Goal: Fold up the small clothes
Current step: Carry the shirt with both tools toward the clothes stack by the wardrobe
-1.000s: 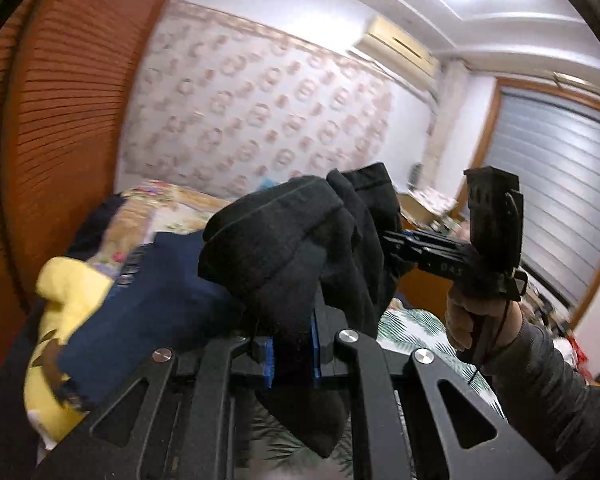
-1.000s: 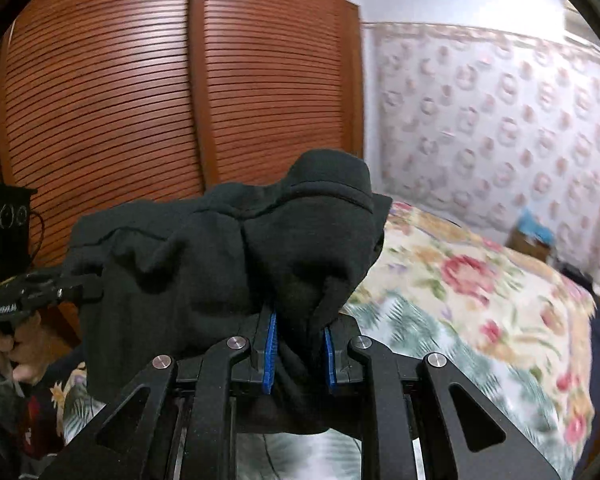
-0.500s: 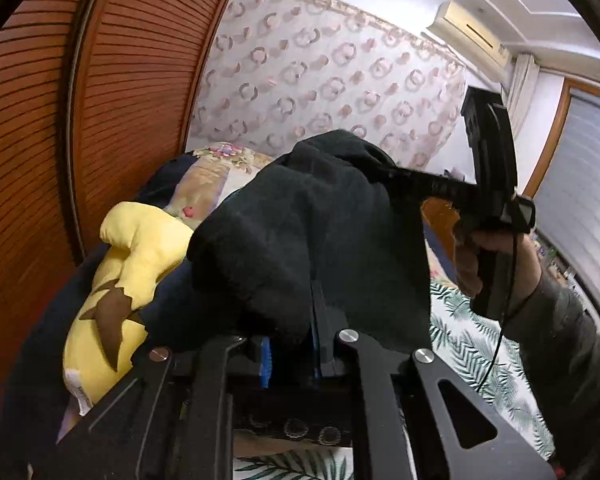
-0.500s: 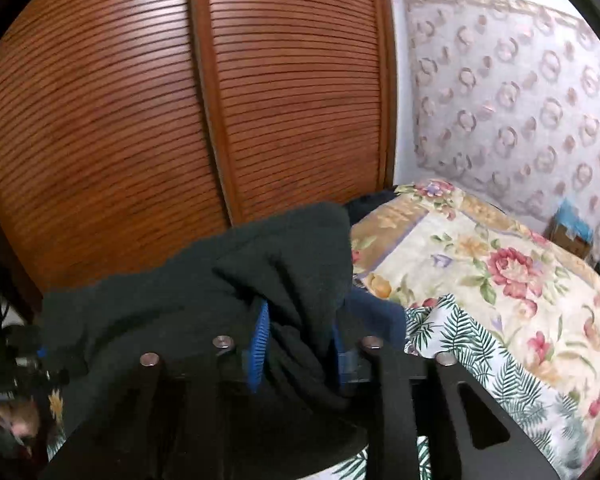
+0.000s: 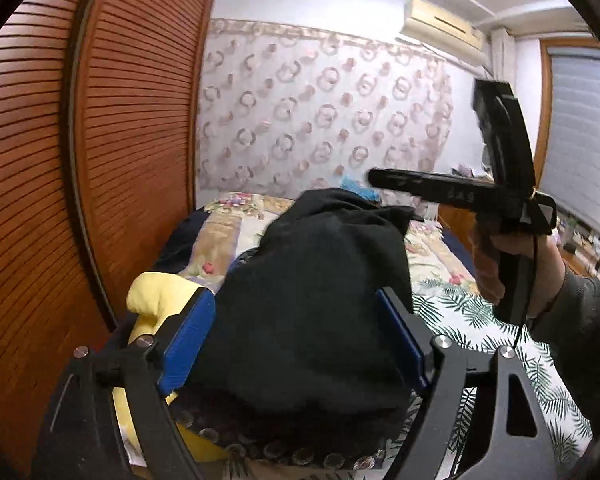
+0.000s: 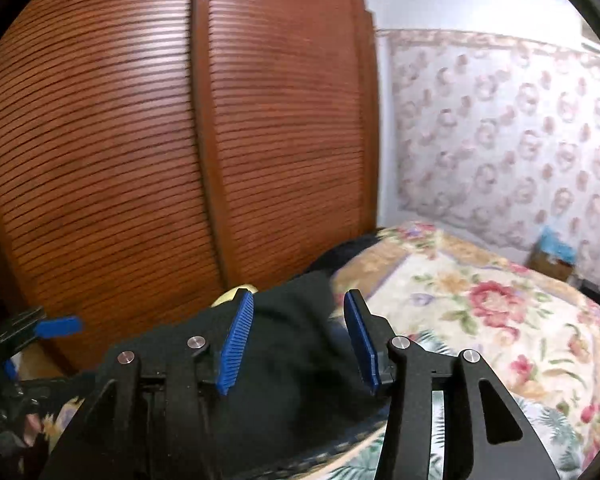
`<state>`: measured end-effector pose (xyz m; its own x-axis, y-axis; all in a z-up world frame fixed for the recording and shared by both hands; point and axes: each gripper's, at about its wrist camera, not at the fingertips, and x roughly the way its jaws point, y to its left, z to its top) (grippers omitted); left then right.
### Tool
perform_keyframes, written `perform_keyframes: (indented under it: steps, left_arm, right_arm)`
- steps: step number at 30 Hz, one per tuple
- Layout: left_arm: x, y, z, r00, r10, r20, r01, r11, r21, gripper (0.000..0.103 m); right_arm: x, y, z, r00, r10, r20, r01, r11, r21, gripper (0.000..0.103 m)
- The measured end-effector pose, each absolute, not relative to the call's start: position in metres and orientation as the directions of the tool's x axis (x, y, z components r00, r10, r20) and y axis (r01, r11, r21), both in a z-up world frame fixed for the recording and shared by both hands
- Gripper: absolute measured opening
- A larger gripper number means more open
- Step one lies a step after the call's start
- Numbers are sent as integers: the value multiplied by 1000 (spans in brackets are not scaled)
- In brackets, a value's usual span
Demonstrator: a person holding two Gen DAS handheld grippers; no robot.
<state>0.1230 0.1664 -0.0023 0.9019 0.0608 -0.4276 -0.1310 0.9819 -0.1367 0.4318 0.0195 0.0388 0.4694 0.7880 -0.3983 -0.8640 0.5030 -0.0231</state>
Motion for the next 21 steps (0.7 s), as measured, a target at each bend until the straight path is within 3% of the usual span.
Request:
perform_keyframes:
  steps: [7, 12, 21]
  left_arm:
    - [158, 168, -38, 835, 34, -549, -123, 984, -126, 82]
    - [162, 176, -54, 825, -3, -565, -118, 977, -178, 82]
    - [163, 167, -53, 815, 10, -579, -122, 980, -155, 82]
  right_arm:
    - [486, 54, 0, 448, 747, -490, -859, 511, -7, 49]
    - [524, 70, -33, 415, 738, -532, -844, 531, 77, 49]
    - [504, 82, -24, 471, 712, -521, -828, 561, 18, 49]
